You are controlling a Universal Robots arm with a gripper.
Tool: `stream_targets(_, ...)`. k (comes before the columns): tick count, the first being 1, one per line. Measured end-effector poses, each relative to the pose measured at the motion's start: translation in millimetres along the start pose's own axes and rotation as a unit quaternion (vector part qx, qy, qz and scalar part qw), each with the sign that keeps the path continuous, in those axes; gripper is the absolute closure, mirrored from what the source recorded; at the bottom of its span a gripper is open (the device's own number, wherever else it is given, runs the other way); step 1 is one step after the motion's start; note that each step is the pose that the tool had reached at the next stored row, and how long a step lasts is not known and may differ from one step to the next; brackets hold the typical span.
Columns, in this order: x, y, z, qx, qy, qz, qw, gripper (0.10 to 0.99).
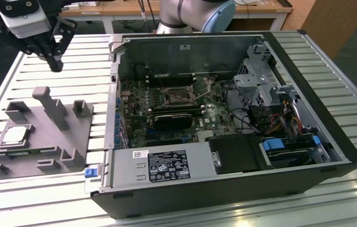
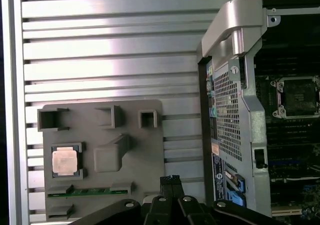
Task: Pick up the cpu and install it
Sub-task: 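Reach for the cpu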
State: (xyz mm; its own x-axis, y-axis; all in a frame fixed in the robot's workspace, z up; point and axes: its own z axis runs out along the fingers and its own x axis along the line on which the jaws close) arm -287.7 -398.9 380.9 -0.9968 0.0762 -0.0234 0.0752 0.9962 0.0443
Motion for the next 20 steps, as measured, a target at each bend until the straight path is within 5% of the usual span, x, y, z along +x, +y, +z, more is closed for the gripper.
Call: stream_targets(20, 27.1, -2.1, 1.8, 0.0000, 0.0000, 0.000, 1.0000, 0.980)
